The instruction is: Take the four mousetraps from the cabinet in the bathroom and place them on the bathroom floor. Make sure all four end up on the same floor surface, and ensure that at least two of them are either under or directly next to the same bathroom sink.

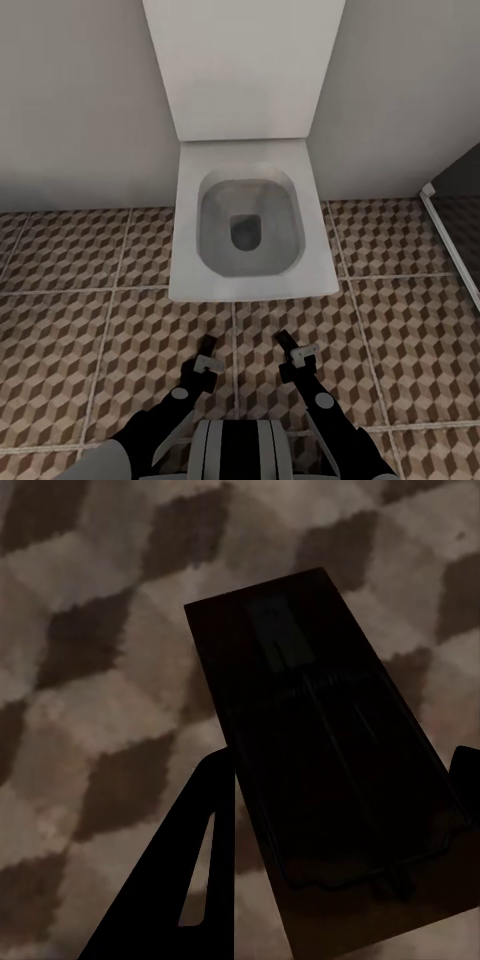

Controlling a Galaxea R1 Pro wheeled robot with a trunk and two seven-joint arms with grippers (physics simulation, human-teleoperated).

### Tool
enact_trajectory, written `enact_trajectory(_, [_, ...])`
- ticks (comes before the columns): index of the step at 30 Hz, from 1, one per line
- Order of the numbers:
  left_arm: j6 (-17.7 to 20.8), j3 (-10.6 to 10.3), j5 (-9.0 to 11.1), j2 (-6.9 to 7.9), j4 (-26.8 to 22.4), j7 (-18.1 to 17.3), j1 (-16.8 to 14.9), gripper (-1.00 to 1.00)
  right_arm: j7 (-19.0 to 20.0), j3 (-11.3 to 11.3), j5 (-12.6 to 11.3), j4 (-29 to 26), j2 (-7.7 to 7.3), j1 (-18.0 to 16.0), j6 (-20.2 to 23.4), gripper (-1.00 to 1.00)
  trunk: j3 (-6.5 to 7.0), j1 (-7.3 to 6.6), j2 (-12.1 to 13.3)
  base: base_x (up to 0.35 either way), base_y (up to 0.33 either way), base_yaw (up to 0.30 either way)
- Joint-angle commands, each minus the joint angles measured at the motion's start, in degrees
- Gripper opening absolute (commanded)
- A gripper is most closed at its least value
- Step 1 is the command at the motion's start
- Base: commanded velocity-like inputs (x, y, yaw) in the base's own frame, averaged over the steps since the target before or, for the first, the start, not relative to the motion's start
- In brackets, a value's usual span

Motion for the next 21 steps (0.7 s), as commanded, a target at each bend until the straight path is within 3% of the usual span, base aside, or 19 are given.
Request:
enact_trajectory(1, [0.27,-0.48,0.29,0.03,0.0,0.6,-0.06,-1.0,-0.12,-0.01,0.54,0.02,0.01,-0.01,-0.09,-1.0,-0.03,-0.01,-0.01,0.0,0.0,0.0])
enact_trajectory(21, [0.26,-0.52,0.29,-0.08,0.24,0.64,-0.06,-1.0,-0.13,-0.01,0.54,0.07,0.01,-0.01,-0.06,-1.0,-0.03,-0.01,-0.01,0.0,0.0,0.0])
